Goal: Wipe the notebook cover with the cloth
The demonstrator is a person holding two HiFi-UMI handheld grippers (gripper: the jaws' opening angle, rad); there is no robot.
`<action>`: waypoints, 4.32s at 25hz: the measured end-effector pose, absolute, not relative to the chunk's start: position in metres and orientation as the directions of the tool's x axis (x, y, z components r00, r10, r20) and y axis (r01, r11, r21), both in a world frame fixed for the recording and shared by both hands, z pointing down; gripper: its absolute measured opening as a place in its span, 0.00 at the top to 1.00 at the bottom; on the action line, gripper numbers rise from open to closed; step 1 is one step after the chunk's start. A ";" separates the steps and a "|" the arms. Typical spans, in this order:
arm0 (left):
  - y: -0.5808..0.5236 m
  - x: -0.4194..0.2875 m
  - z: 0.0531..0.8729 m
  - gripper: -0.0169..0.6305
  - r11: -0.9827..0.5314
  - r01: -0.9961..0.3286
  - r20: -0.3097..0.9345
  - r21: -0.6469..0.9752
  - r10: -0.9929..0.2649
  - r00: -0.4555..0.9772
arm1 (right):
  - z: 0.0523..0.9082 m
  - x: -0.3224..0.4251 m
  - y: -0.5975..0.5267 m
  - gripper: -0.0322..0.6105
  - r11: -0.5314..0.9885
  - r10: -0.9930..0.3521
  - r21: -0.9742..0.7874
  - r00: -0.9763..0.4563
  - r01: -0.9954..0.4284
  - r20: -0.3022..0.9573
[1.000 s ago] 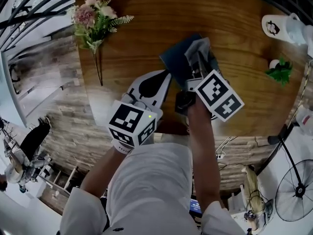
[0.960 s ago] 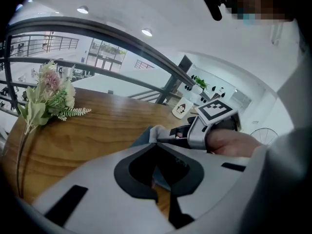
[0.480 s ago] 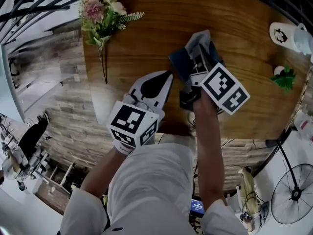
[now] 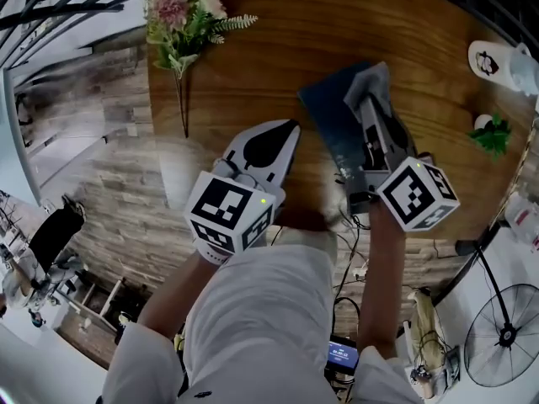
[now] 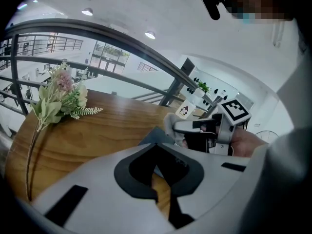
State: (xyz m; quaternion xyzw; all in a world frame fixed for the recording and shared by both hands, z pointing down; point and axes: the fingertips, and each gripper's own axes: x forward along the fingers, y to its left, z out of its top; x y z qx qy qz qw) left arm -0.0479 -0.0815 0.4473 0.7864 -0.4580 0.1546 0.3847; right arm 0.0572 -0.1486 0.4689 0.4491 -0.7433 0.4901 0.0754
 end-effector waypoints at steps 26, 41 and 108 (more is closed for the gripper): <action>-0.069 -0.023 0.445 0.95 -0.329 -0.827 0.596 0.457 -0.576 0.559 | 0.516 0.119 -0.124 0.90 0.571 -0.455 0.005 -0.311 -0.821 0.835; -0.052 -0.034 0.433 0.95 -0.350 -0.821 0.586 0.450 -0.578 0.568 | 0.522 0.065 -0.056 0.90 0.599 -0.333 -0.167 -0.434 -0.783 0.837; 0.054 -0.163 0.136 0.95 -0.496 -0.847 0.111 0.193 -0.846 0.521 | 0.126 0.050 0.071 0.90 0.367 -0.928 0.083 -0.358 -0.927 0.105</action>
